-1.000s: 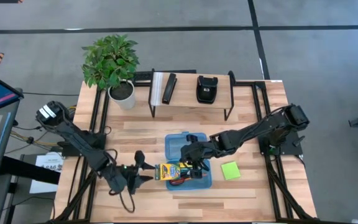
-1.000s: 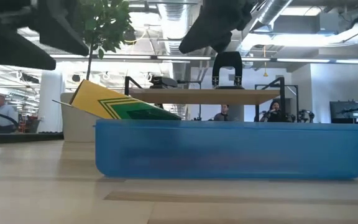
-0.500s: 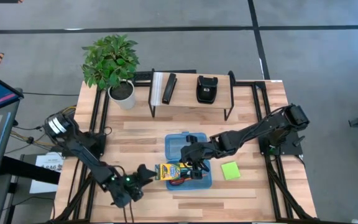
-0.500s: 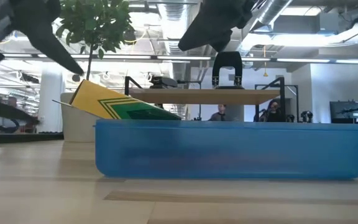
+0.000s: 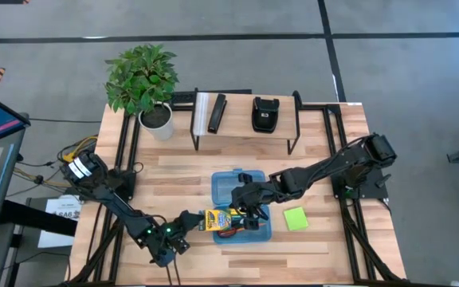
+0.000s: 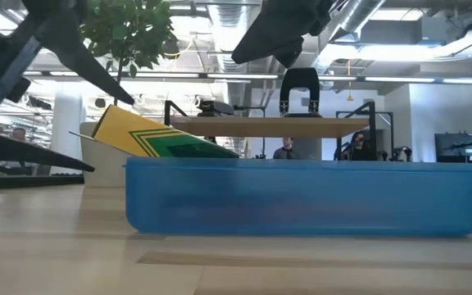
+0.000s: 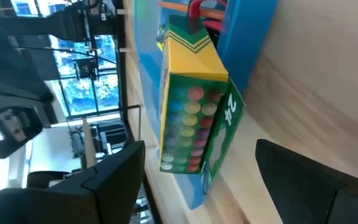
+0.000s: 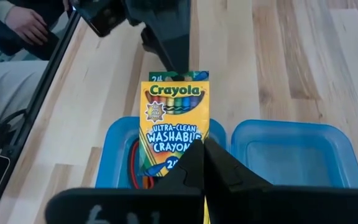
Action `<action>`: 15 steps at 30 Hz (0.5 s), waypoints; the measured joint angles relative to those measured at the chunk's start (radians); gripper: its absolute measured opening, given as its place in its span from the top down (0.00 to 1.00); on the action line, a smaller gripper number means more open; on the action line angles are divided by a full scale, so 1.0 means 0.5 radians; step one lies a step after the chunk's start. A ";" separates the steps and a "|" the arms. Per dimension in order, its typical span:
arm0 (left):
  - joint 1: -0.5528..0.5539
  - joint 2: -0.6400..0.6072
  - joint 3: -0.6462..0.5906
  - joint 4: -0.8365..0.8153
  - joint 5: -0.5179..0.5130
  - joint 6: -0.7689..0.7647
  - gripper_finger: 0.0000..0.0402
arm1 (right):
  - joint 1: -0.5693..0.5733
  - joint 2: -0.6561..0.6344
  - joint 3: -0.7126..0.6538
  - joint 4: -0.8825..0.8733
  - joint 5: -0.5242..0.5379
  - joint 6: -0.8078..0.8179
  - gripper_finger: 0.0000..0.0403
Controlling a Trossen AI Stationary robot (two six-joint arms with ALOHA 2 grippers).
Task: Pack school essentials
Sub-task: Put the crayon box into the blue supply box
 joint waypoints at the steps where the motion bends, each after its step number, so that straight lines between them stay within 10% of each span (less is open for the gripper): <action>1: 0.015 0.000 0.000 0.005 0.018 0.008 0.26 | 0.000 0.000 0.000 0.003 0.001 0.000 0.96; 15: 0.126 -0.002 0.000 0.285 0.186 0.318 0.29 | 0.000 0.000 0.000 -0.002 0.003 -0.008 0.96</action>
